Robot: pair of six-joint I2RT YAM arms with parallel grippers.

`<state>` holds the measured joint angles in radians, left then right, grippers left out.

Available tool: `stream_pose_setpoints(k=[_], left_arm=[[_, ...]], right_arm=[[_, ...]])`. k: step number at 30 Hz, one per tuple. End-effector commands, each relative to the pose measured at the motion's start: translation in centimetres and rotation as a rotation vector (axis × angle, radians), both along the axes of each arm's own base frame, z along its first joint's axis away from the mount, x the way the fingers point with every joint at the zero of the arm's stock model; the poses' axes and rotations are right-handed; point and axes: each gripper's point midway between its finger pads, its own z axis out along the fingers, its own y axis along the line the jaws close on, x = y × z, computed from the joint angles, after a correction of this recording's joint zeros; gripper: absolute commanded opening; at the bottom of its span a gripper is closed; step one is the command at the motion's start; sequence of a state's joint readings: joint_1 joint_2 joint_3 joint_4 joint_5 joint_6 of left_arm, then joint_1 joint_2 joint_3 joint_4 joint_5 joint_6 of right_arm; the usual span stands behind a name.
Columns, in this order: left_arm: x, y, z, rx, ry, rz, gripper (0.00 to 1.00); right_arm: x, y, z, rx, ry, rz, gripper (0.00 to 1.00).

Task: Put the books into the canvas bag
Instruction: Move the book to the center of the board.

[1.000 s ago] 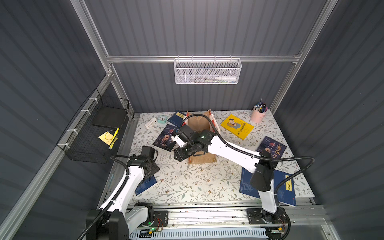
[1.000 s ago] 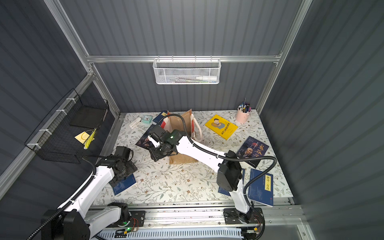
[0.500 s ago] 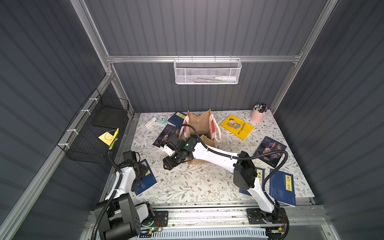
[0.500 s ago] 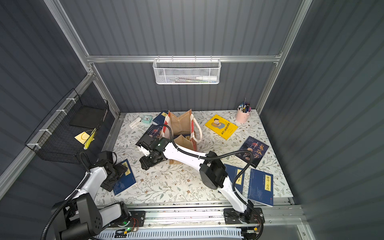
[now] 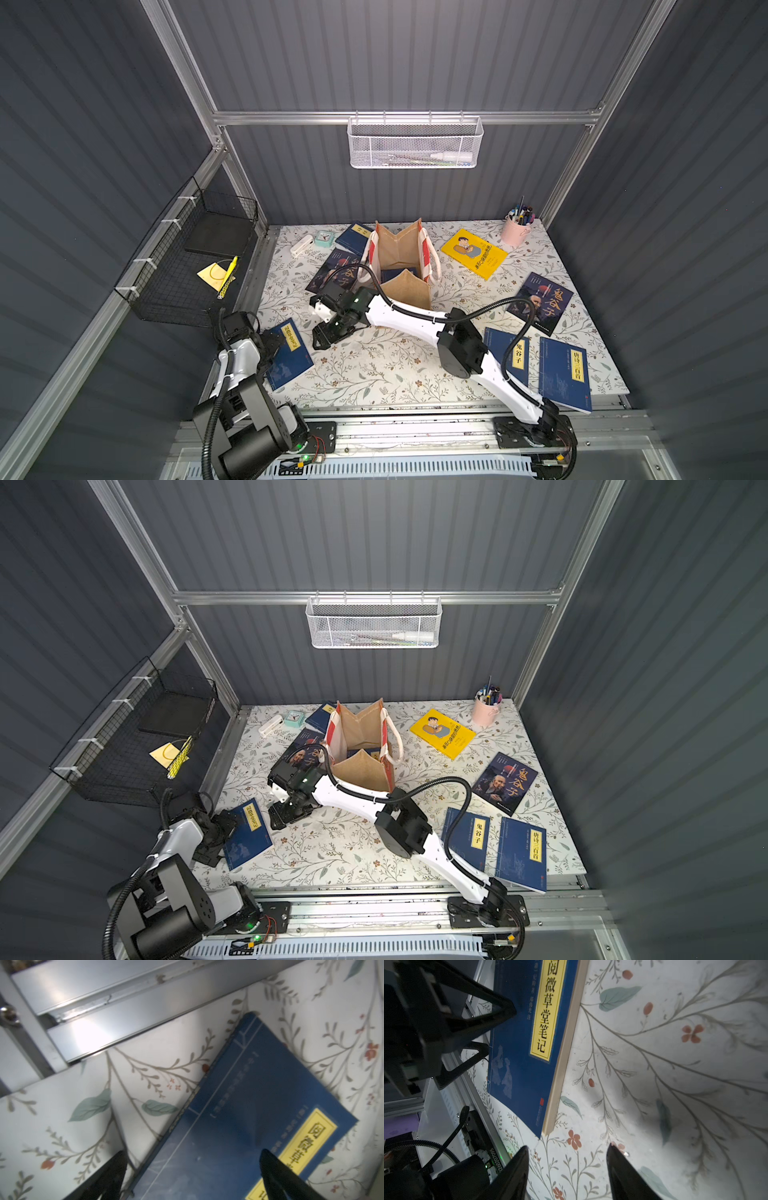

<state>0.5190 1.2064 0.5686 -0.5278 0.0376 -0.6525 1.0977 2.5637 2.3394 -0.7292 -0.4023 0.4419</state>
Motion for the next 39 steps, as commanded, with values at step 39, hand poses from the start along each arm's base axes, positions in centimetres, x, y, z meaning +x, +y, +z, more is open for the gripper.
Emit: stream_pose_setpoints(k=[39], left_arm=[[2.7, -11.4, -2.3, -0.327, -0.161, -0.294, 0.99]], right_arm=[[2.5, -6.6, -1.2, -0.058, 0.065, -0.090, 0.34]])
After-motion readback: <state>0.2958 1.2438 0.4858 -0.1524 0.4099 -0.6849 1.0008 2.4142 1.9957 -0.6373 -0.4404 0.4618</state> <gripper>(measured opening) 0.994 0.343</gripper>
